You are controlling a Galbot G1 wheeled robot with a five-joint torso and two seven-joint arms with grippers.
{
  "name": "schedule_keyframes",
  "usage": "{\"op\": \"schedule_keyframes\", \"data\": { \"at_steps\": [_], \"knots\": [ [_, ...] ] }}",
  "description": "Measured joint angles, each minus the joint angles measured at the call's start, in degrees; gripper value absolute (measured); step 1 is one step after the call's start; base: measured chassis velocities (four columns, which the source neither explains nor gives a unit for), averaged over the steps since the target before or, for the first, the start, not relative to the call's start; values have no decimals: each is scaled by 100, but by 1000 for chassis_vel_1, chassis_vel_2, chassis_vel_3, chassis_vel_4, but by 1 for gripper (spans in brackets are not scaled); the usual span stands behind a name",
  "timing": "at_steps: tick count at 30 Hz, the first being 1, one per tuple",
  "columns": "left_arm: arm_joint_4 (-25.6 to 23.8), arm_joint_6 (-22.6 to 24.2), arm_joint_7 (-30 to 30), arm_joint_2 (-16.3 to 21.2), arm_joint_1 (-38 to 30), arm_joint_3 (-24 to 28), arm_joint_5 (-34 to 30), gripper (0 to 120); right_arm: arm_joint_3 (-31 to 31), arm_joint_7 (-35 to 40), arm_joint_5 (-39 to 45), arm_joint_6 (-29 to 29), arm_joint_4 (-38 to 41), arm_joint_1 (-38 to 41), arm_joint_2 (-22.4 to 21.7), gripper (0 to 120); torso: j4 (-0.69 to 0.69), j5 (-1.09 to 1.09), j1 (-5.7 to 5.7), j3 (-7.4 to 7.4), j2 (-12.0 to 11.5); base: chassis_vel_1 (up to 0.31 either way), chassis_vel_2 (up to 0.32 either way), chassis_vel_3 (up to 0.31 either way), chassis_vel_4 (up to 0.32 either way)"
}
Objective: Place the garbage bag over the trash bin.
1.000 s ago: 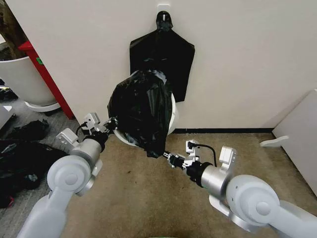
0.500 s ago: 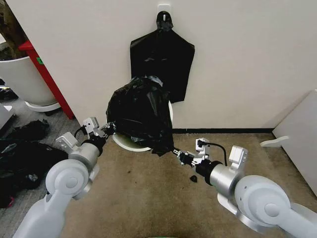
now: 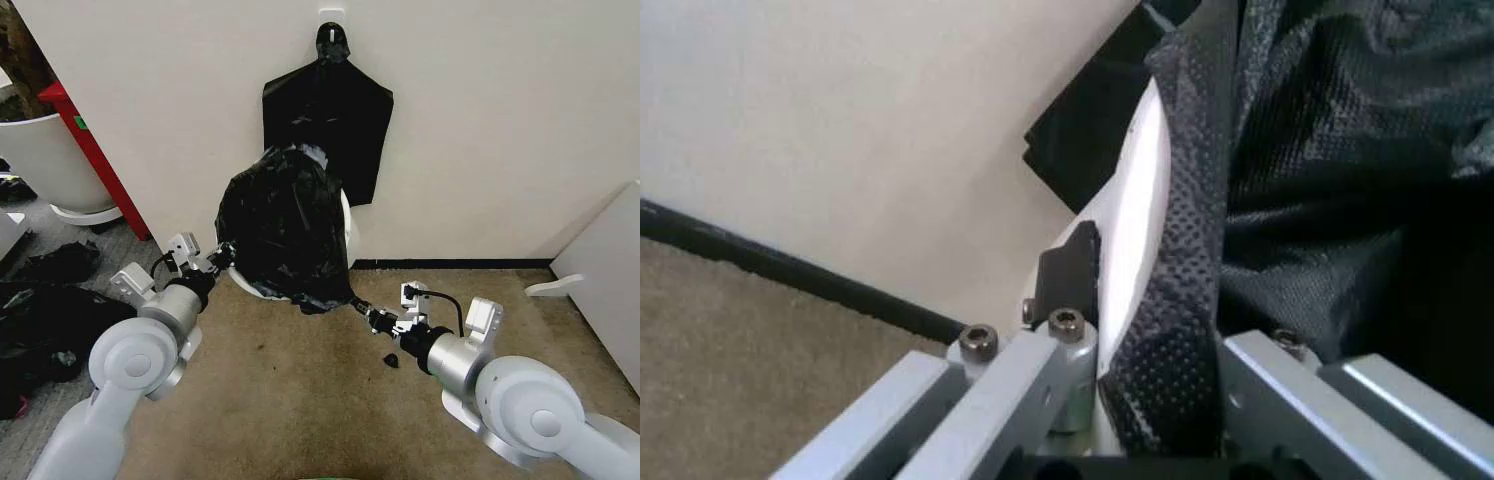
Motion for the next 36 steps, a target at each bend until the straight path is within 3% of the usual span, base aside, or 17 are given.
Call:
{"op": "schedule_keyframes", "data": {
  "at_steps": [3,9,14,17,20,24,26,30,36],
  "knots": [
    [22,-25,137,17,10,14,268,1,72,181,-105,-106,152,-24,-28,0,0,0,0,0,0,0,0,0,0],
    [171,-192,347,26,-6,108,1083,1,203,265,-1139,-346,350,-164,-166,20,0,0,0,0,0,0,0,0,0],
    [297,-330,637,138,100,138,1921,1,1147,52,-1692,-664,449,-301,-407,41,0,-1,0,0,0,0,0,0,0],
    [300,-366,714,170,137,187,2135,1,1288,-67,-1728,-679,450,-49,-478,48,-1,0,0,0,0,0,0,0,0],
    [273,-389,808,219,187,247,2291,1,991,-198,-1640,-683,453,783,-486,61,0,-1,0,0,0,0,0,0,0],
    [222,-411,958,306,259,241,2273,1,649,-234,-949,-483,364,1614,-342,74,1,-2,0,0,0,0,0,0,0],
    [227,-445,1118,364,310,189,2133,1,701,-277,-6,-289,193,1894,-202,83,2,-2,0,0,0,0,0,0,0],
    [232,-464,1262,400,326,121,1771,1,1171,-609,1652,-168,-104,1804,-85,96,0,-1,0,0,0,0,0,0,0],
    [147,-340,1579,500,372,81,1580,1,1571,-1075,2766,-430,-725,1641,-148,100,-1,0,0,0,0,0,0,0,0]
  ]
}}
